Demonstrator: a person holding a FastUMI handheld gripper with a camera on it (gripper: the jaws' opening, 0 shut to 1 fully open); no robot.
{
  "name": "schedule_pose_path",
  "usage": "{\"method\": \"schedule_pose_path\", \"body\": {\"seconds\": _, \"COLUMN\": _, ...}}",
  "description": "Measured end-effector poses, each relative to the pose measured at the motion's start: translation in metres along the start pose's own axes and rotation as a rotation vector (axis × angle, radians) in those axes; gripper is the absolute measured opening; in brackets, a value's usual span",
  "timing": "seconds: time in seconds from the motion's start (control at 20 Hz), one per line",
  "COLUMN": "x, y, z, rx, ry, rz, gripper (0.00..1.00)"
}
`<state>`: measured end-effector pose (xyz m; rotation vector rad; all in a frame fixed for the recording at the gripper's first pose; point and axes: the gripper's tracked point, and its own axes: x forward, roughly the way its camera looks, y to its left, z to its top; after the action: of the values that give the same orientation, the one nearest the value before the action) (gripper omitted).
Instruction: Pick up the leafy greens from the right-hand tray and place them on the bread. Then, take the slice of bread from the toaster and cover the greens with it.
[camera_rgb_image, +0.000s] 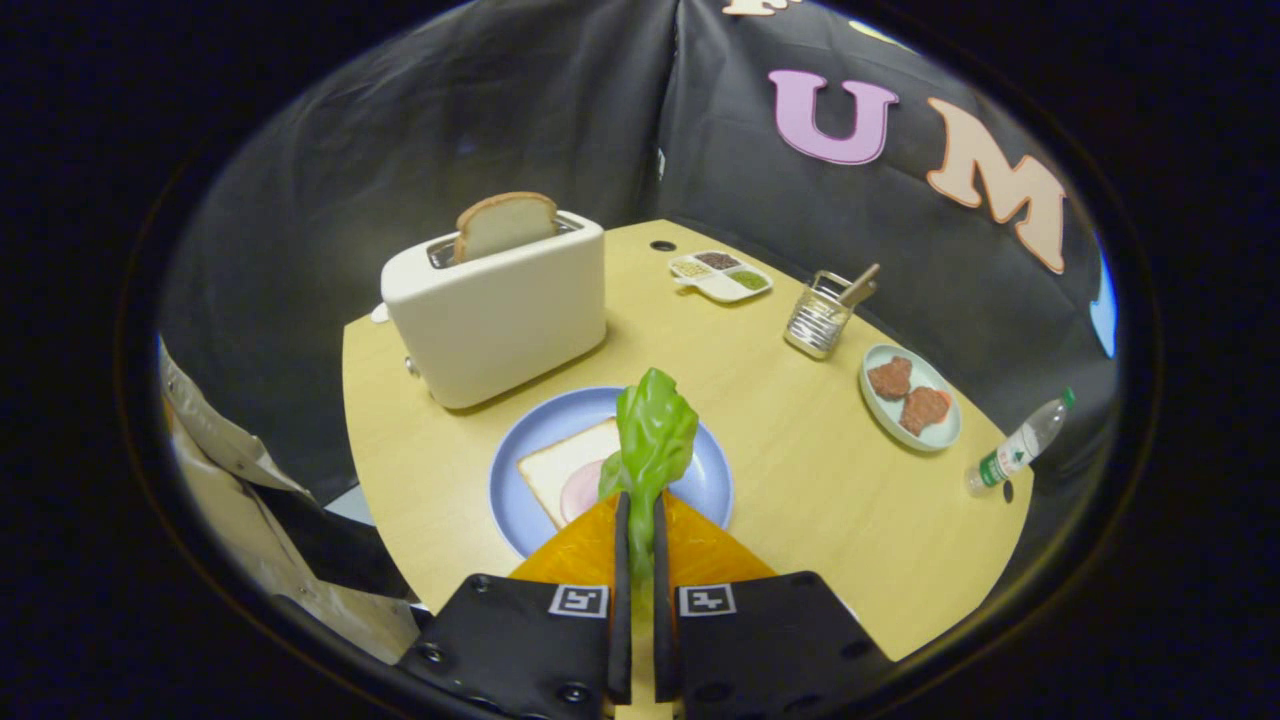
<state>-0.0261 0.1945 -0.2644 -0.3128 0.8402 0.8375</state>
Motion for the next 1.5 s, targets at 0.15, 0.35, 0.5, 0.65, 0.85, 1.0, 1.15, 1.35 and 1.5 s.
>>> {"method": "schedule_pose_path", "body": {"seconds": 0.15, "x": 0.011, "y": 0.013, "z": 0.005, "rx": -0.008, "ry": 0.002, "rz": 0.024, "gripper": 0.12}}
{"method": "schedule_pose_path", "body": {"seconds": 0.35, "x": 0.026, "y": 0.026, "z": 0.007, "rx": -0.022, "ry": 0.021, "rz": 0.056, "gripper": 0.12}}
{"method": "schedule_pose_path", "body": {"seconds": 0.5, "x": 0.036, "y": 0.039, "z": 0.006, "rx": -0.022, "ry": 0.038, "rz": 0.09, "gripper": 0.12}}
{"method": "schedule_pose_path", "body": {"seconds": 0.65, "x": 0.042, "y": 0.048, "z": 0.006, "rx": -0.039, "ry": 0.044, "rz": 0.119, "gripper": 0.19}}
{"method": "schedule_pose_path", "body": {"seconds": 0.85, "x": 0.055, "y": 0.053, "z": 0.001, "rx": -0.043, "ry": 0.061, "rz": 0.134, "gripper": 0.24}}
{"method": "schedule_pose_path", "body": {"seconds": 1.0, "x": 0.061, "y": 0.054, "z": -0.004, "rx": -0.035, "ry": 0.079, "rz": 0.141, "gripper": 0.28}}
{"method": "schedule_pose_path", "body": {"seconds": 1.15, "x": 0.067, "y": 0.048, "z": -0.01, "rx": -0.026, "ry": 0.097, "rz": 0.132, "gripper": 0.33}}
{"method": "schedule_pose_path", "body": {"seconds": 1.35, "x": 0.072, "y": 0.042, "z": -0.014, "rx": -0.034, "ry": 0.112, "rz": 0.114, "gripper": 0.52}}
{"method": "schedule_pose_path", "body": {"seconds": 1.5, "x": 0.075, "y": 0.042, "z": -0.013, "rx": -0.024, "ry": 0.108, "rz": 0.111, "gripper": 0.72}}
